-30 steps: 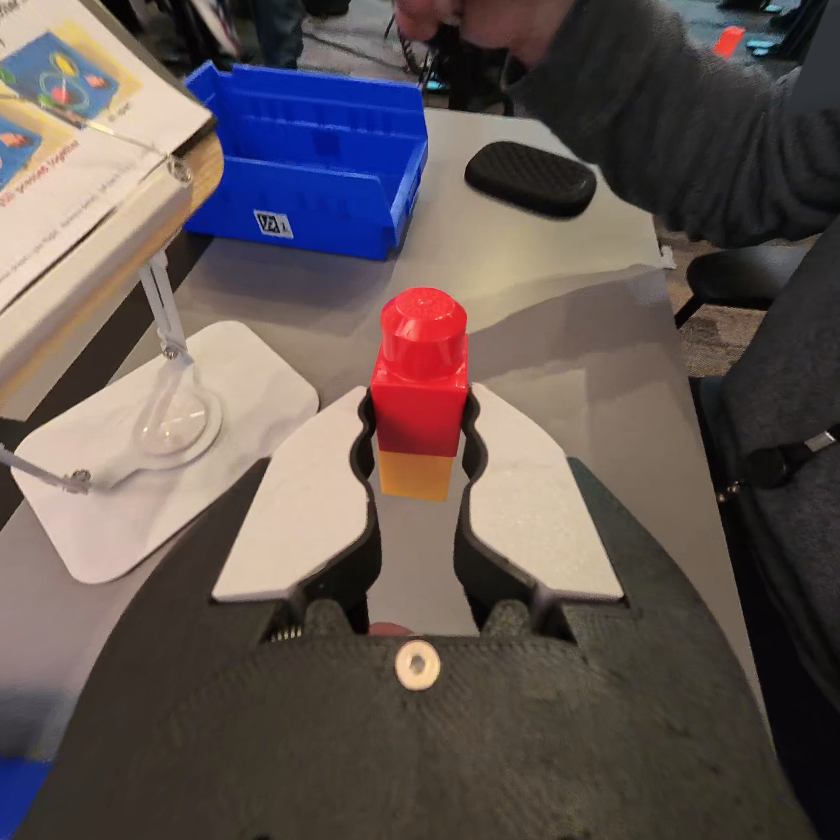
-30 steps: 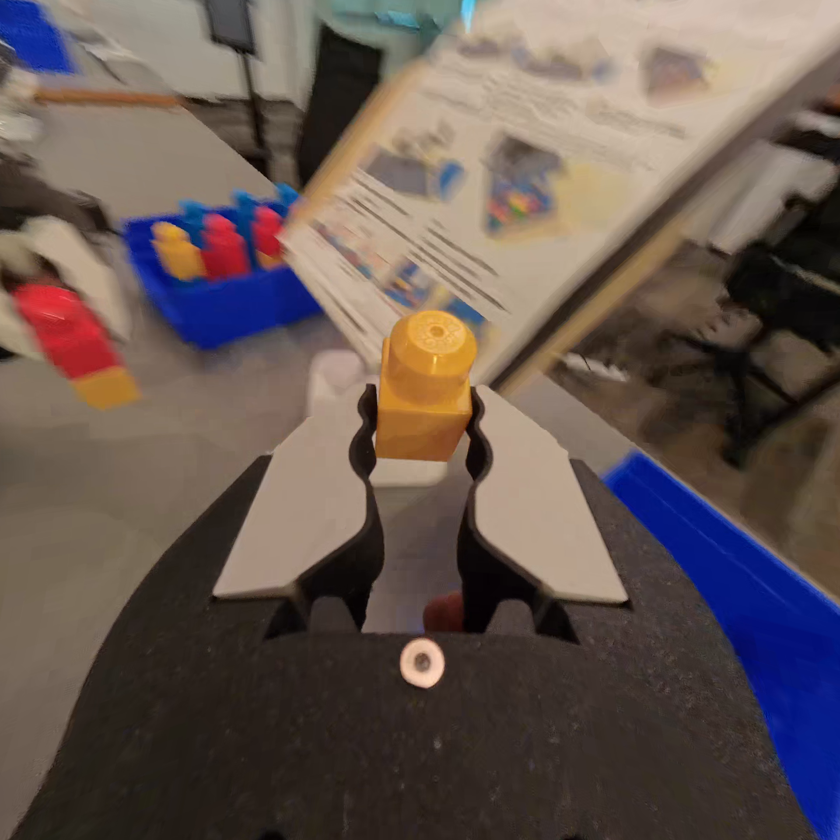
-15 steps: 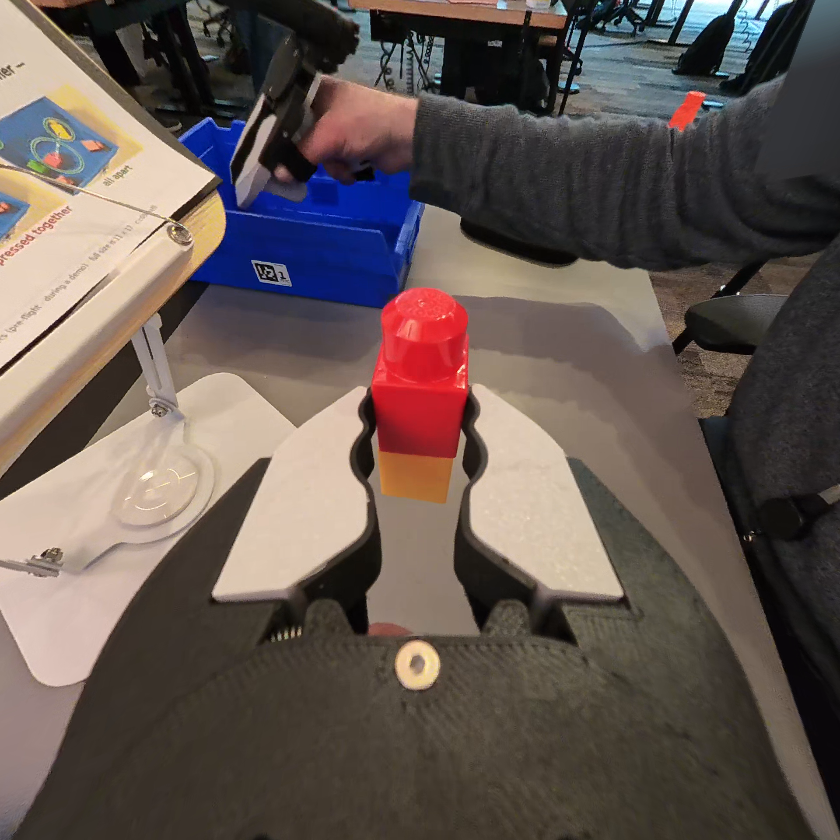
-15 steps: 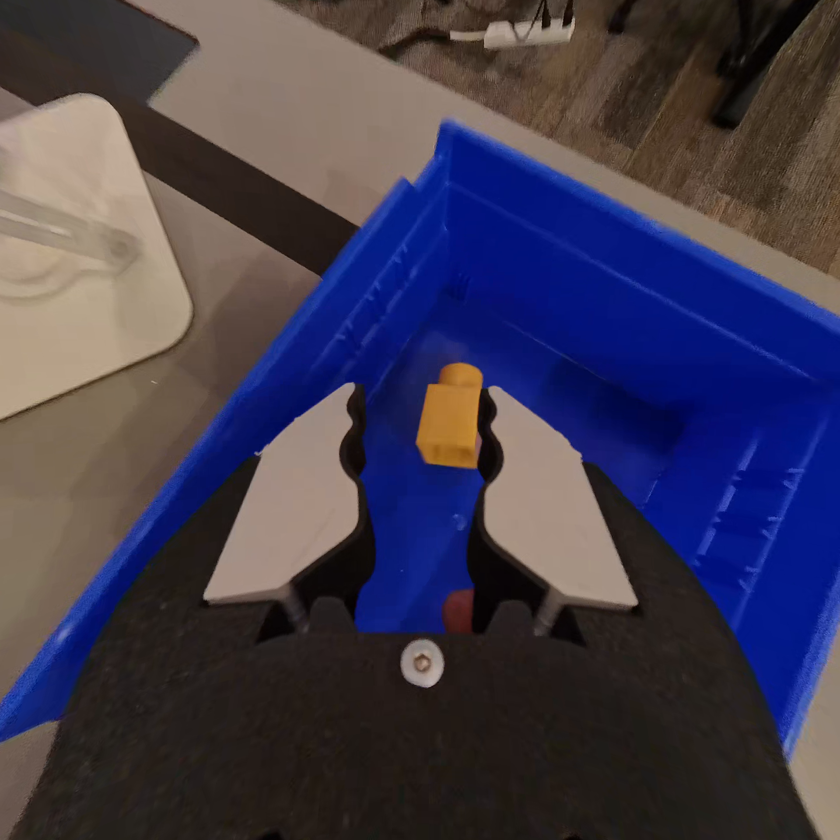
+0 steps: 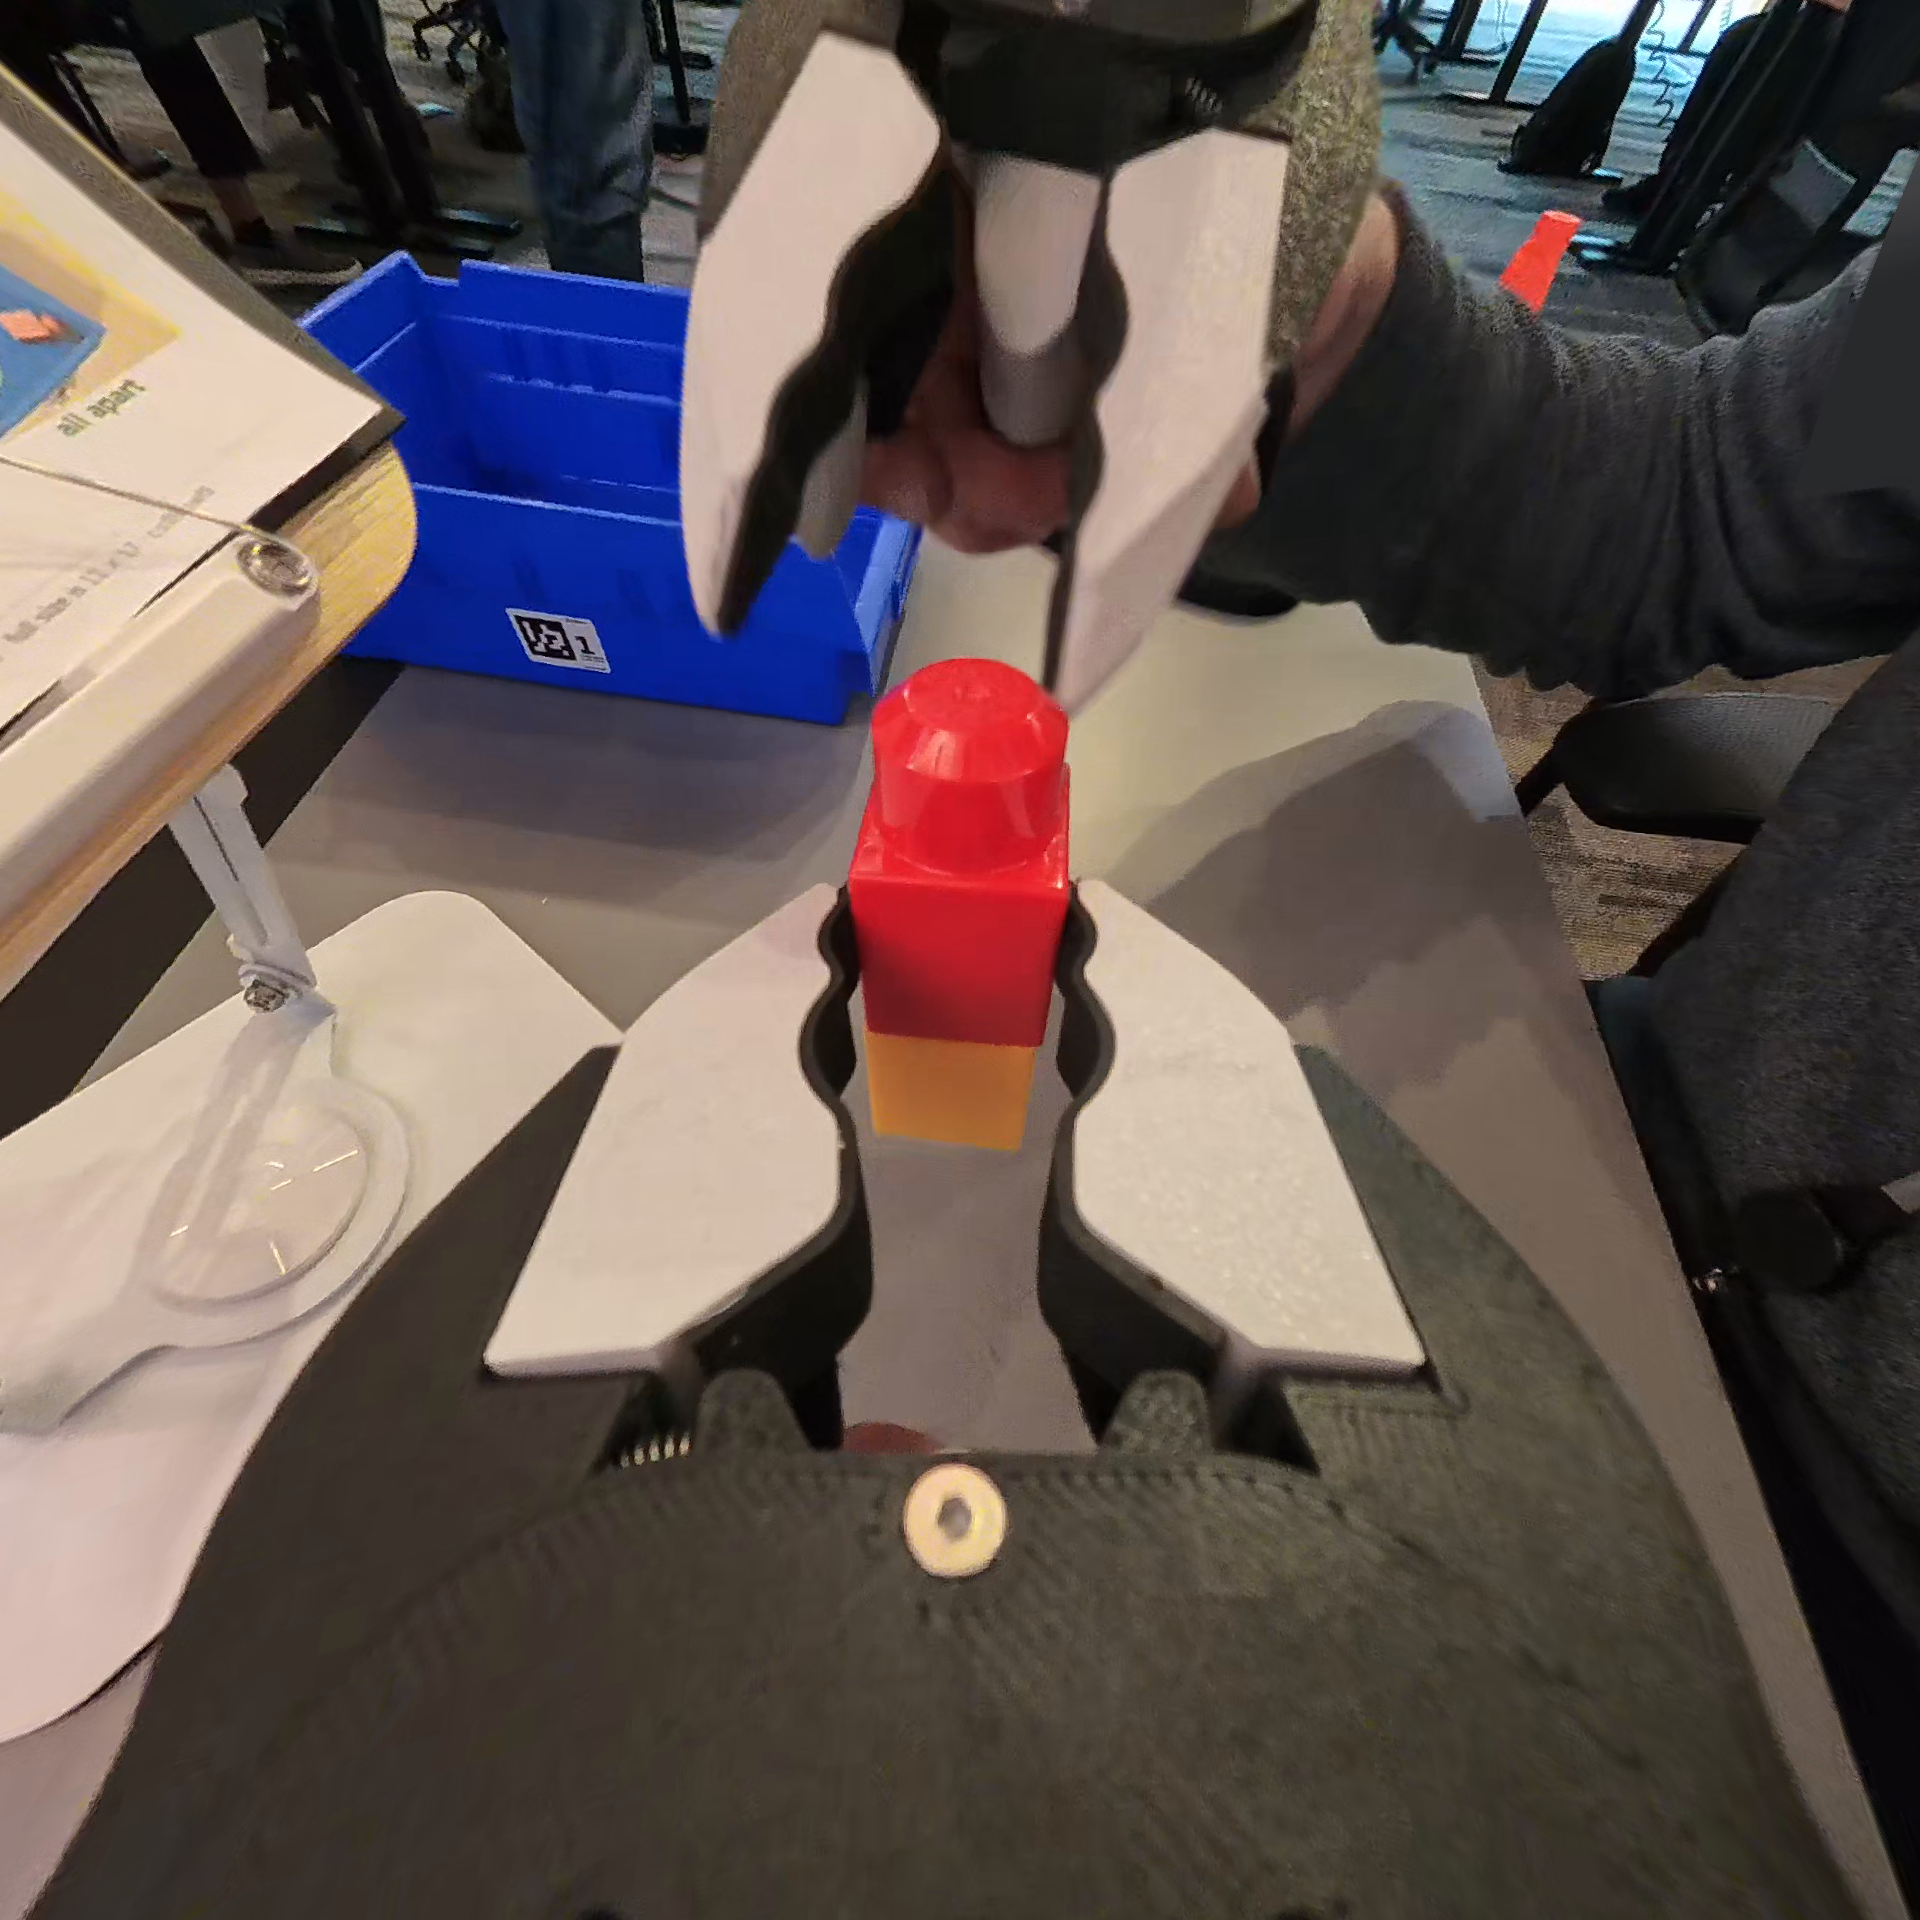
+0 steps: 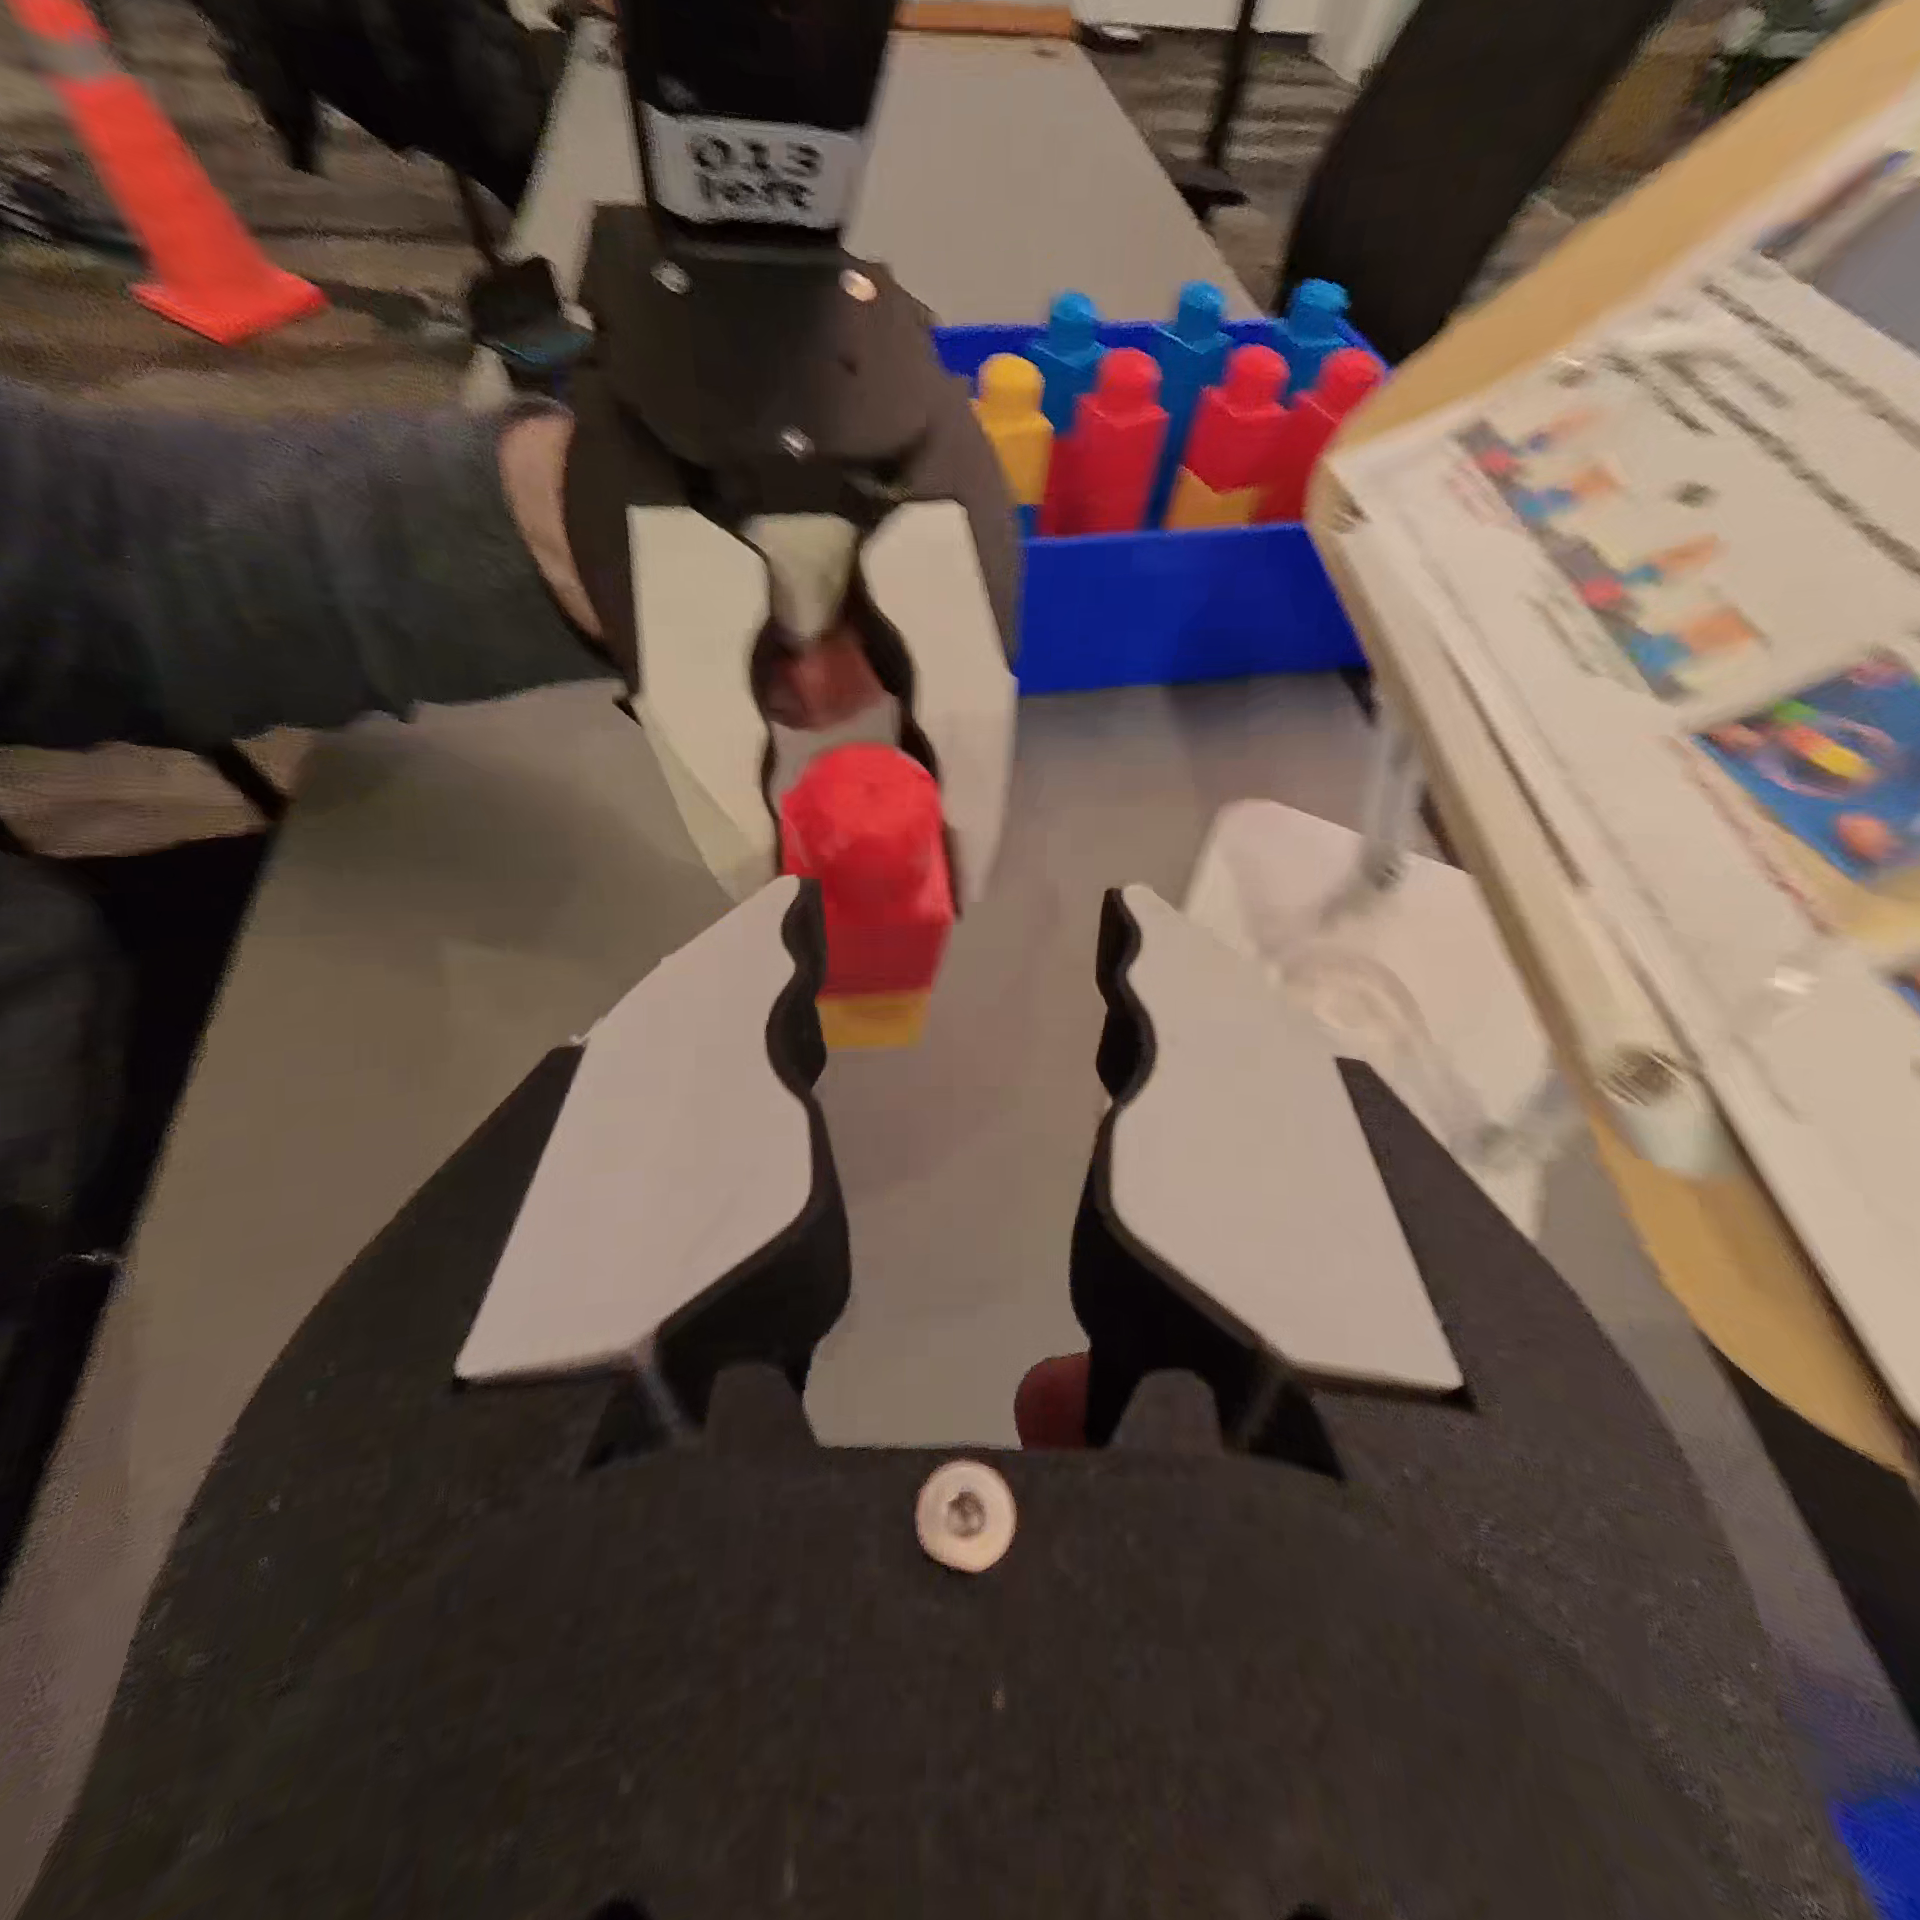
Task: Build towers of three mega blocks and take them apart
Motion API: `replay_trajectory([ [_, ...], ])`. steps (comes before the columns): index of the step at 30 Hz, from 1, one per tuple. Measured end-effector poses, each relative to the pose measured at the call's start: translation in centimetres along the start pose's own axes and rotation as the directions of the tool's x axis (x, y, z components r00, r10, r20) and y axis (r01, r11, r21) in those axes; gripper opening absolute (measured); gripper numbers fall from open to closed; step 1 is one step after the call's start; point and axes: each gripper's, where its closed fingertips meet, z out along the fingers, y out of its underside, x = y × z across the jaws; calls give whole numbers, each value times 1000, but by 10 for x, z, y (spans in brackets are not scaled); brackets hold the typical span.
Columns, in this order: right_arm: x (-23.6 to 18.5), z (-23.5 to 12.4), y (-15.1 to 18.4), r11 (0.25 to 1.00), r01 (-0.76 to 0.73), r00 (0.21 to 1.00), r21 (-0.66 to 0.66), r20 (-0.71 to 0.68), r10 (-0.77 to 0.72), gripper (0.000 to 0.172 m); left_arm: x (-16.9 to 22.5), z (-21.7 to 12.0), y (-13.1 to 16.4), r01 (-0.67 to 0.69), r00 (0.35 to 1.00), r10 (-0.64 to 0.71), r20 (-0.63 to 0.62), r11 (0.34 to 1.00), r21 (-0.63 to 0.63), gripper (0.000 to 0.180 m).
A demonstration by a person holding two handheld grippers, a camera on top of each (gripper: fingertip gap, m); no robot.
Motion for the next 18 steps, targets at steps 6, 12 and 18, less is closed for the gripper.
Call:
replay_trajectory([
  [6, -17, 22, -5, 1000, 3, 996, 2, 91, -3, 30, 2, 2, 3, -3, 1000, 3, 8, 1000, -20, 36],
  [12, -15, 15, -17, 994, -38, 996, 103, 83, 29, 30, 3, 0, 2, -2, 1000, 2, -26, 1000, 22, 47],
  [18, -14, 7, -24, 981, -78, 993, 179, 103, 60, 30, 5, 14, 19, -12, 998, 9, -66, 999, -38, 36],
])
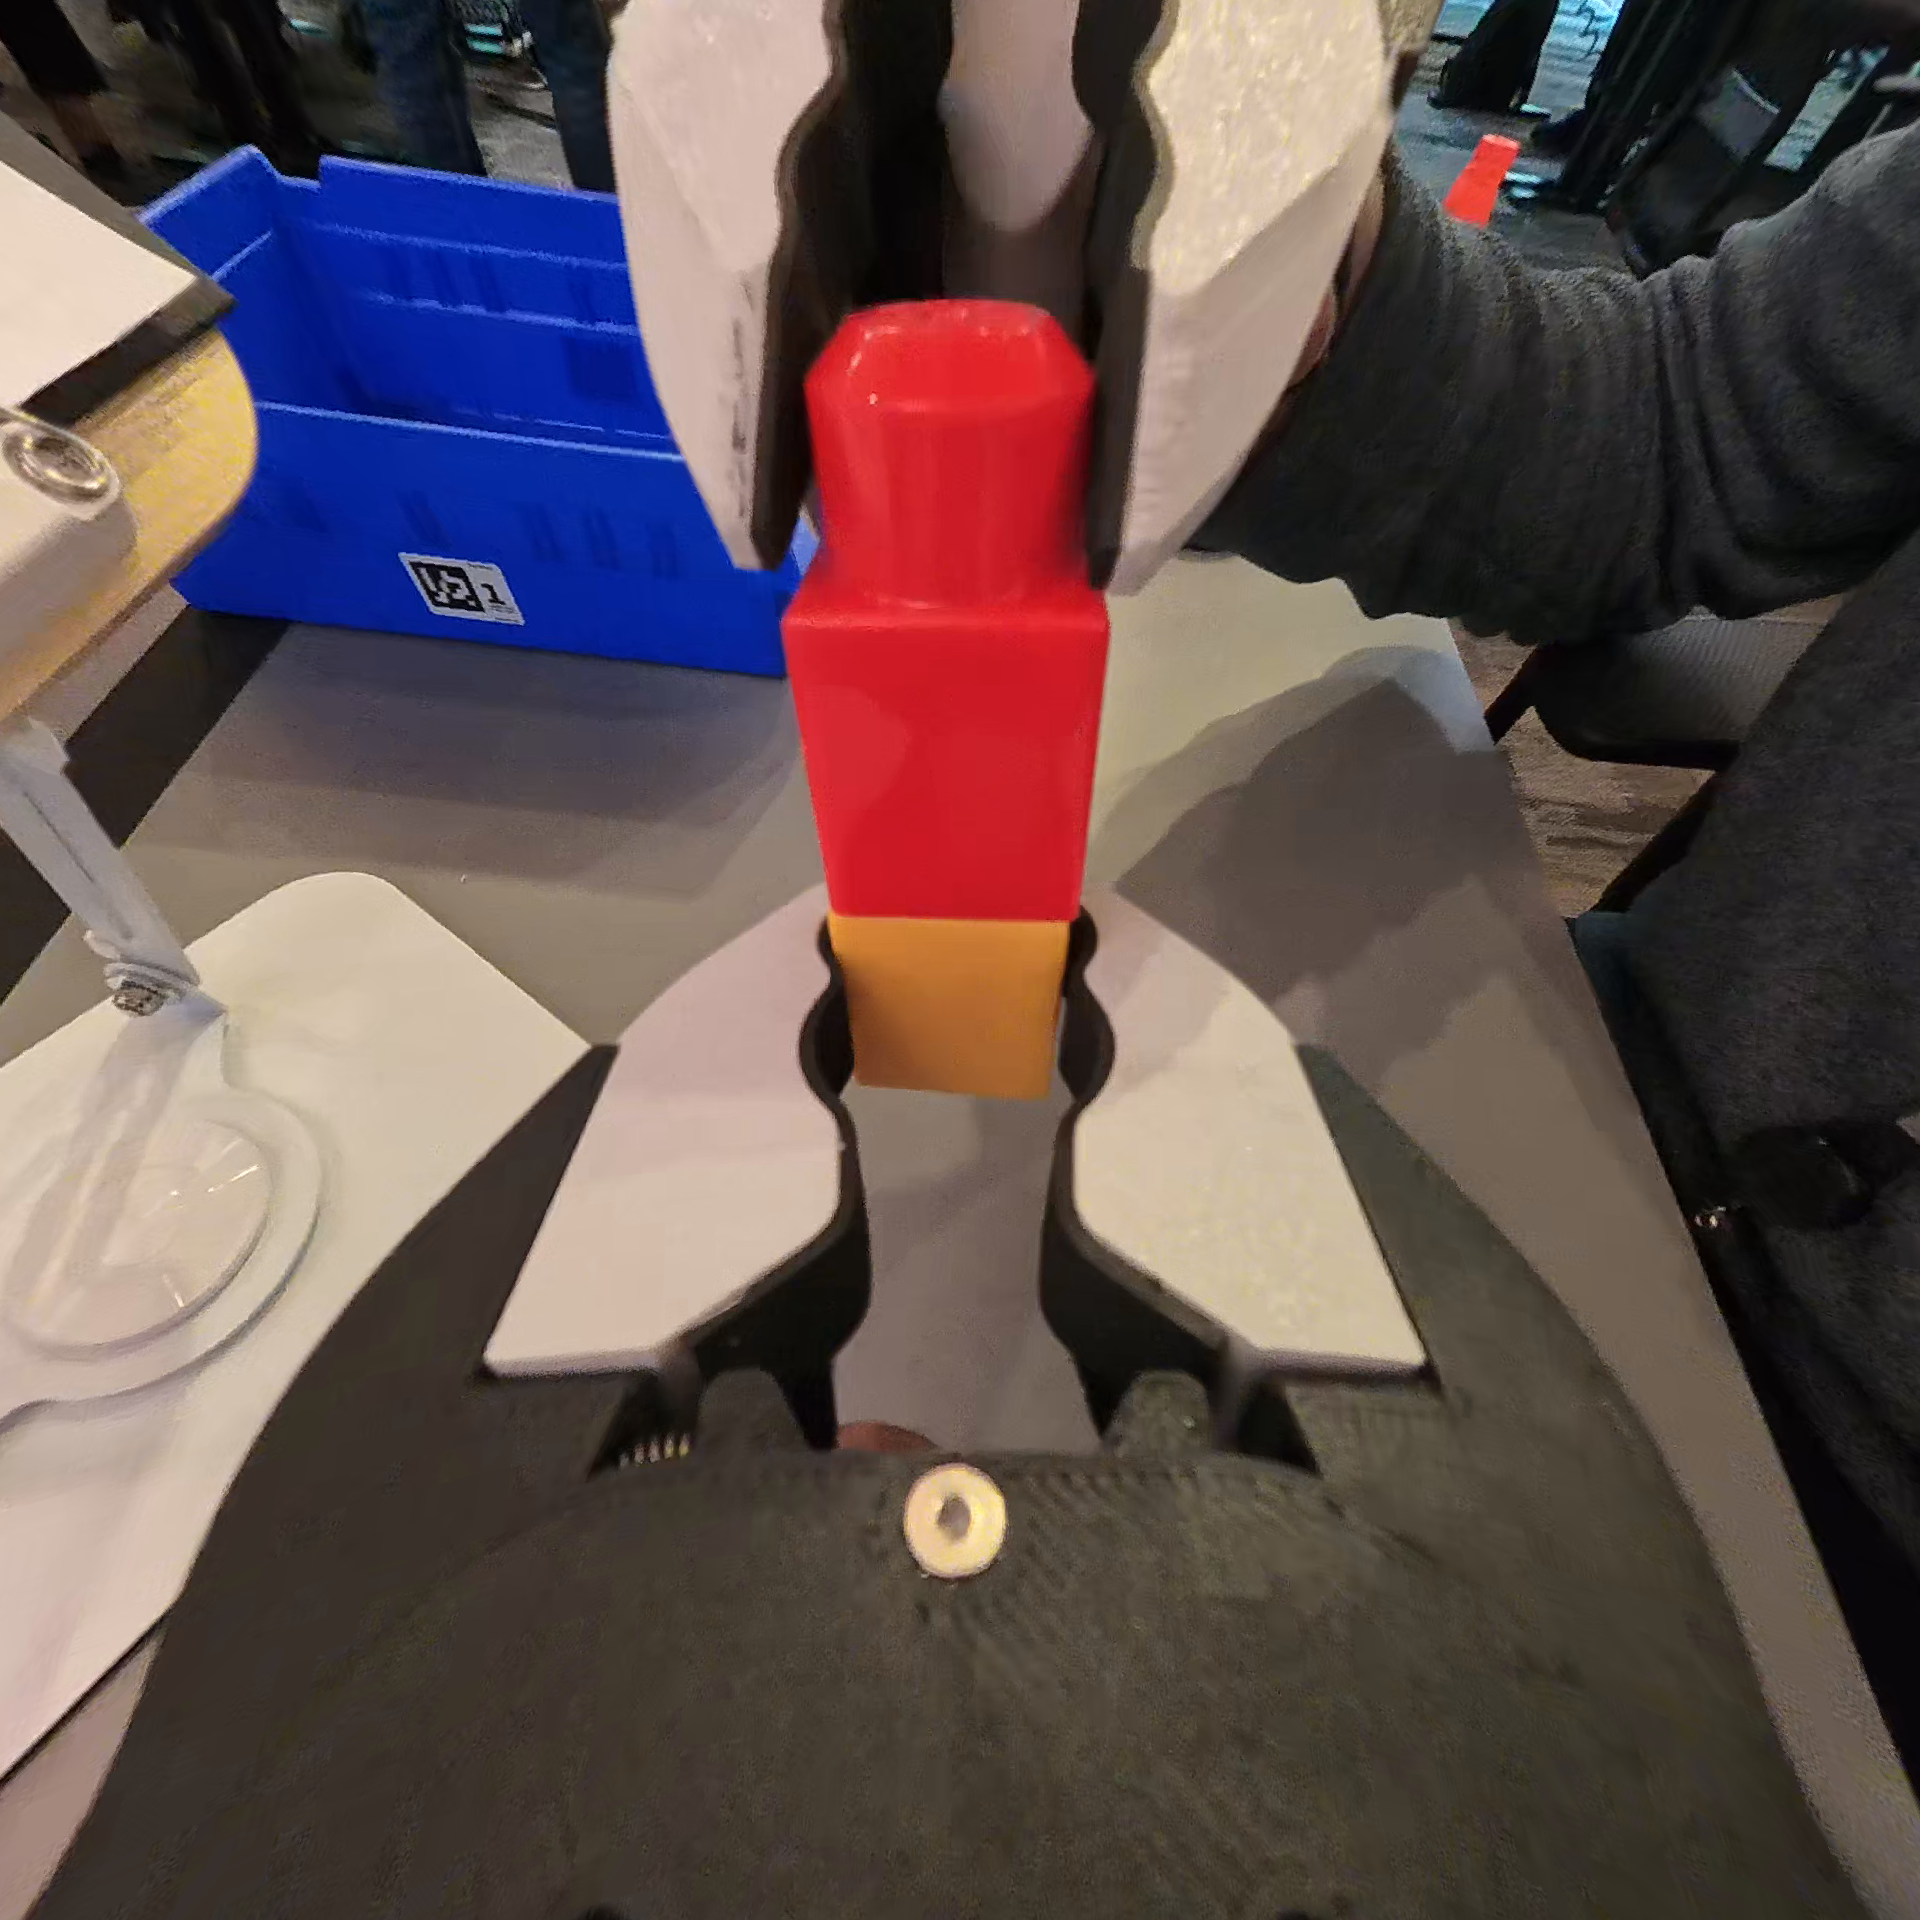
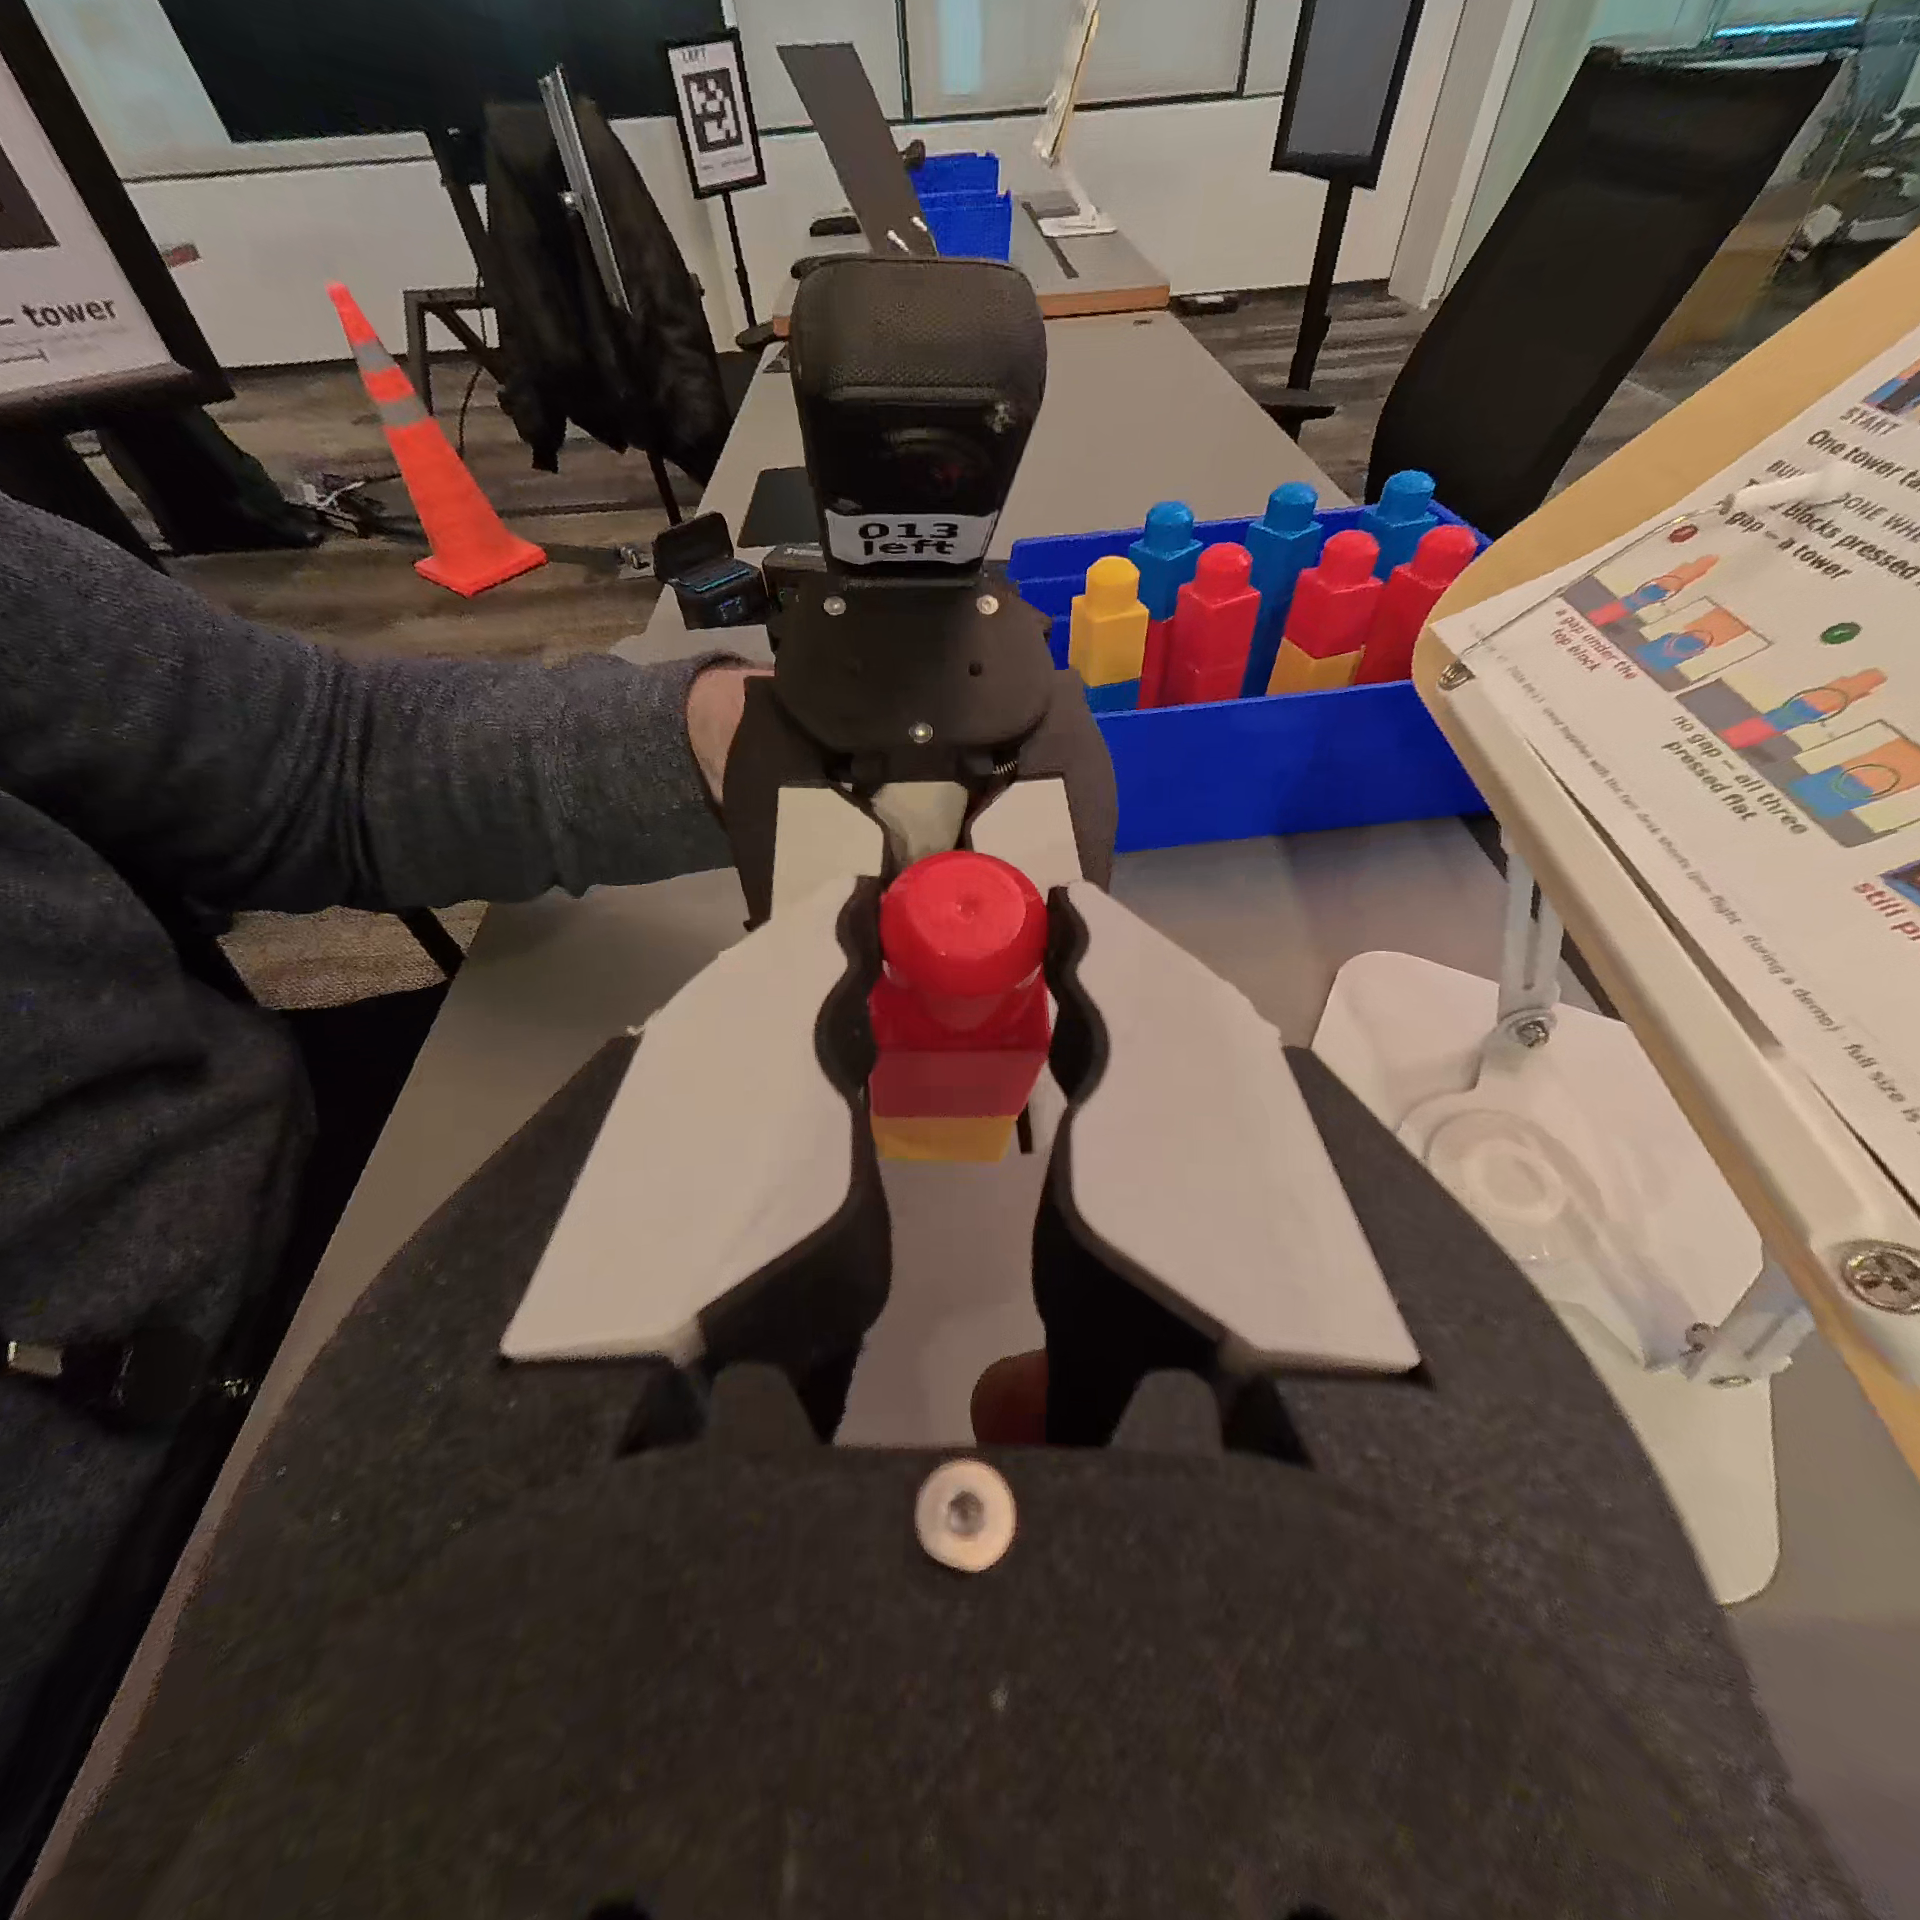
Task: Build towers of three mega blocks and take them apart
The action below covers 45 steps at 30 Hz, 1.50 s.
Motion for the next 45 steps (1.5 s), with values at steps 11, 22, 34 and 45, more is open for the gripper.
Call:
replay_trajectory([
  [11, 44, -90, -32, 994, 86, 955, 63, -291, -64, 30, -10, 2, 9, 37, 999, -37, 11, 999, 18, 36],
  [22, 200, -255, 111, 909, -403, 590, -106, -789, 170, 30, -37, 19, 9, 71, 997, -71, -4, 990, 120, 36],
  [34, 109, -161, 36, 986, -83, 858, -146, -513, -4, 43, -36, 32, 7, 84, 996, -82, -17, 985, 150, 36],
  [45, 14, -10, 60, 965, -11, 997, -262, -73, -8, 39, -15, 38, -2, 30, 999, -26, -32, 988, 149, 36],
])
